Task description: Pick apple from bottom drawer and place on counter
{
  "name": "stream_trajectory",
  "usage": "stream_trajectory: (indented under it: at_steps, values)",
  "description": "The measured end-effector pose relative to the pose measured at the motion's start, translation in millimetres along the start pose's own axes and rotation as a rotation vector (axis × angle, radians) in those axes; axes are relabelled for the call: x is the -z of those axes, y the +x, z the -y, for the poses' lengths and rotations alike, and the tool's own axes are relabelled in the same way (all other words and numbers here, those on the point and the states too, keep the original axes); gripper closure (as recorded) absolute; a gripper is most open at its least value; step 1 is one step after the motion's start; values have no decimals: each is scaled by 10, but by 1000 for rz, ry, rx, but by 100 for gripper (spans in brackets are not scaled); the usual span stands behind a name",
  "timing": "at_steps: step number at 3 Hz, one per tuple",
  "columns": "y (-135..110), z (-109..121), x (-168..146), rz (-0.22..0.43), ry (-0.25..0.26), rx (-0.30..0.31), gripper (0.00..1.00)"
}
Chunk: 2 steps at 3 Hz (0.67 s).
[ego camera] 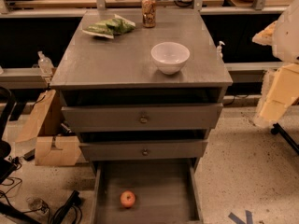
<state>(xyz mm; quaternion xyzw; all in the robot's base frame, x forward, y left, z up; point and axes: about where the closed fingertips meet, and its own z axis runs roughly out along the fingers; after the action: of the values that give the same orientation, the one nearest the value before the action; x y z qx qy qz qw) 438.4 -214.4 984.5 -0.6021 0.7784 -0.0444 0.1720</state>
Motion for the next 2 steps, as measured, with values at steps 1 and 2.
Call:
stream_trajectory:
  at_steps: [1,2]
  values:
    - [0,0,0,0,0,0,0]
    - [-7,44,61,-2,17,-17,0]
